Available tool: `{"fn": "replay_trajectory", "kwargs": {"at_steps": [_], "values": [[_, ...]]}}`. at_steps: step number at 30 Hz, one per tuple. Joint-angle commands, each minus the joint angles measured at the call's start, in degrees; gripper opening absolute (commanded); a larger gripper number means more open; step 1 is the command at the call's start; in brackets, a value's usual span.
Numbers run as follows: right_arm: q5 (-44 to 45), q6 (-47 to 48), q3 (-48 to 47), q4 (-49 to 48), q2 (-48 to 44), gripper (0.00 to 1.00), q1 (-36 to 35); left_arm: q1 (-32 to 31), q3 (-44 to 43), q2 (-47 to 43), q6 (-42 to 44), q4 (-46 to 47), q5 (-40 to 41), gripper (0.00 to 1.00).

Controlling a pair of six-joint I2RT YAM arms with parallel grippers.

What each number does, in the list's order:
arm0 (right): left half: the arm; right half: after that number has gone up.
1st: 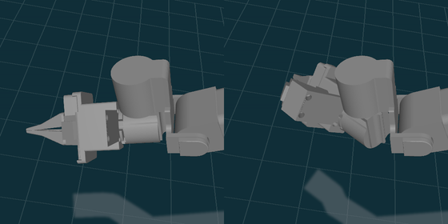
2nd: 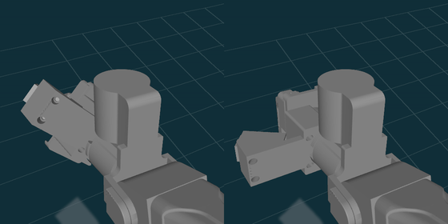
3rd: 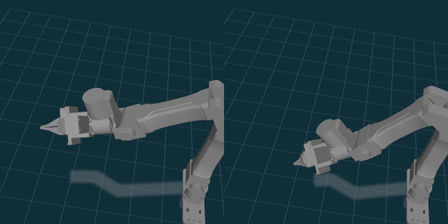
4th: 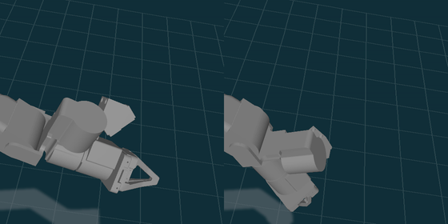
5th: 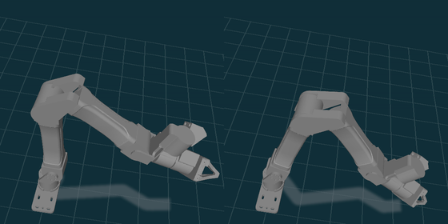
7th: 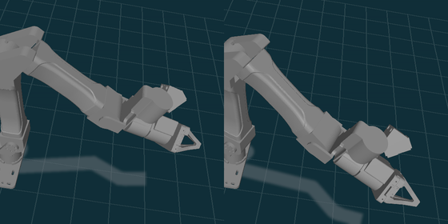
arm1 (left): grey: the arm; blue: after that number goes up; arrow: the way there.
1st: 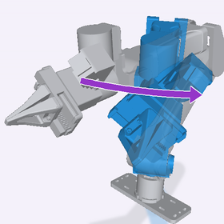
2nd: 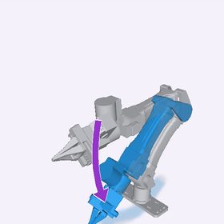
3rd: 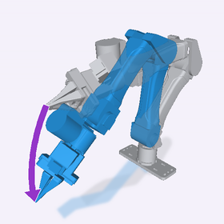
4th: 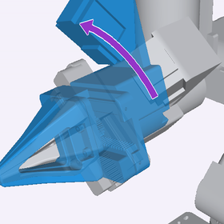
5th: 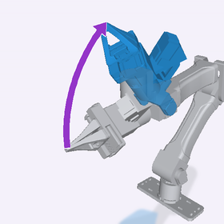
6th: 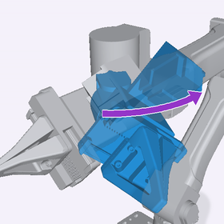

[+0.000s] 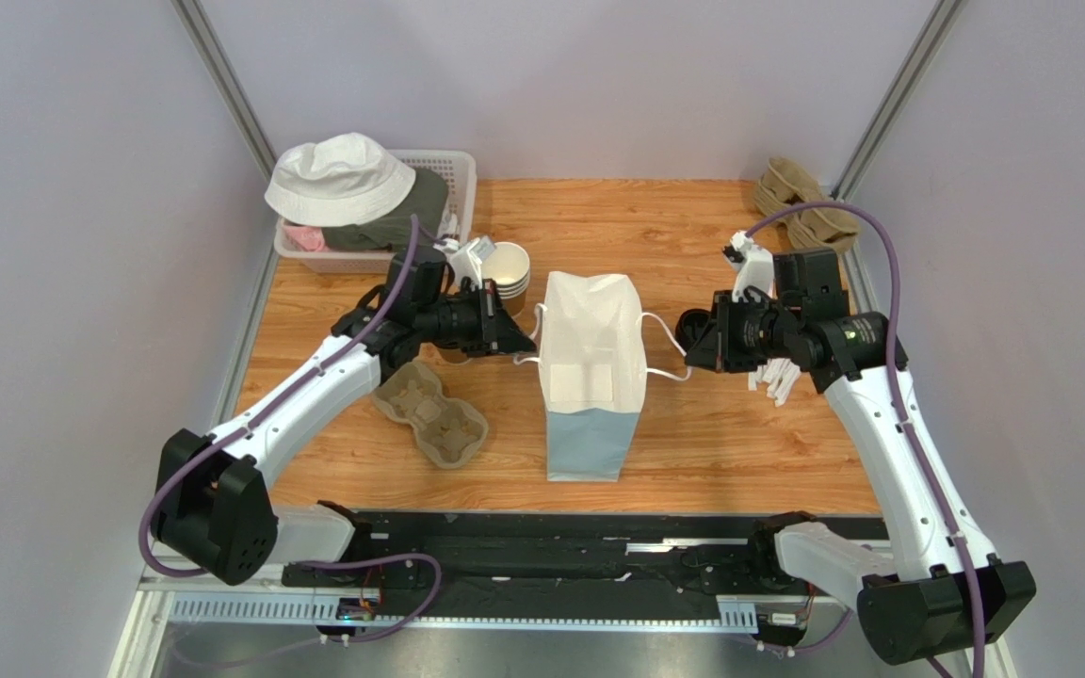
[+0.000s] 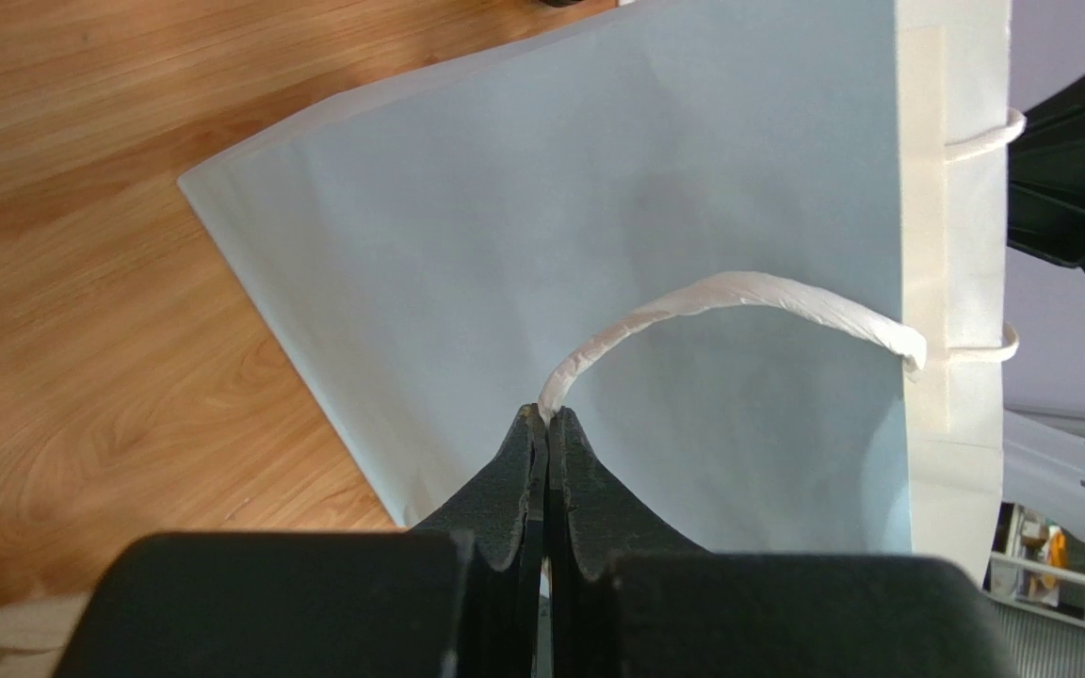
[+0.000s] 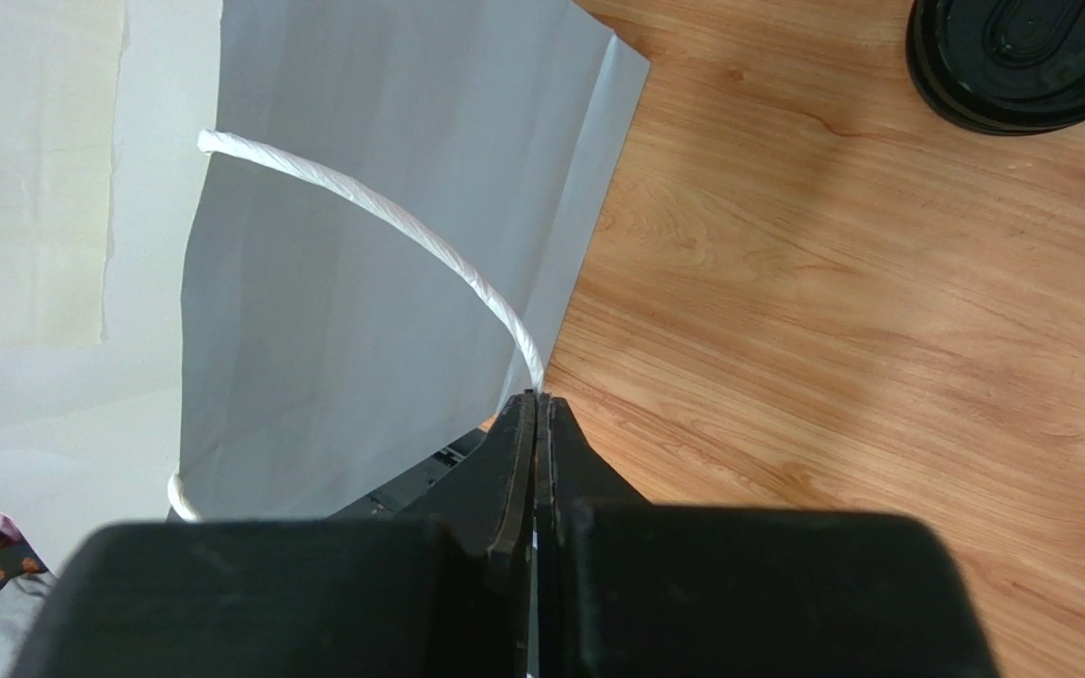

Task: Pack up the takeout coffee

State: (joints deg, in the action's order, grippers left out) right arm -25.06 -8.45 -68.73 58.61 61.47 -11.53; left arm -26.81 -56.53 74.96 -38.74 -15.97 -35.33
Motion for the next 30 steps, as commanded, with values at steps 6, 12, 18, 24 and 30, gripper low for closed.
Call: {"fn": "replay_trajectory", "kwargs": {"at_steps": [6, 12, 18, 24, 30], "values": [[-3.1, -3.9, 5.4, -8.2, 0.0, 0.0, 0.2, -2.8, -0.6, 2.4, -0.5, 6.4, 0.3, 0.0], [-4.8, -5.4, 8.4, -11.1, 0.1, 0.0, 0.0, -3.1, 0.0, 3.7, -0.8, 8.1, 0.4, 0.0], [-6.0, -6.8, 9.8, -14.1, 0.8, 0.0, -0.6, -3.7, 0.0, 4.1, -0.6, 8.5, 0.6, 0.0], [-7.5, -9.0, 10.8, -18.3, 1.4, 0.0, -2.1, -4.4, -0.4, 4.4, -0.9, 8.8, 1.1, 0.0], [-9.3, -9.7, 9.7, -20.1, 2.2, 0.0, -2.4, -4.8, -0.9, 4.6, 0.1, 8.6, 1.2, 0.0]]}}
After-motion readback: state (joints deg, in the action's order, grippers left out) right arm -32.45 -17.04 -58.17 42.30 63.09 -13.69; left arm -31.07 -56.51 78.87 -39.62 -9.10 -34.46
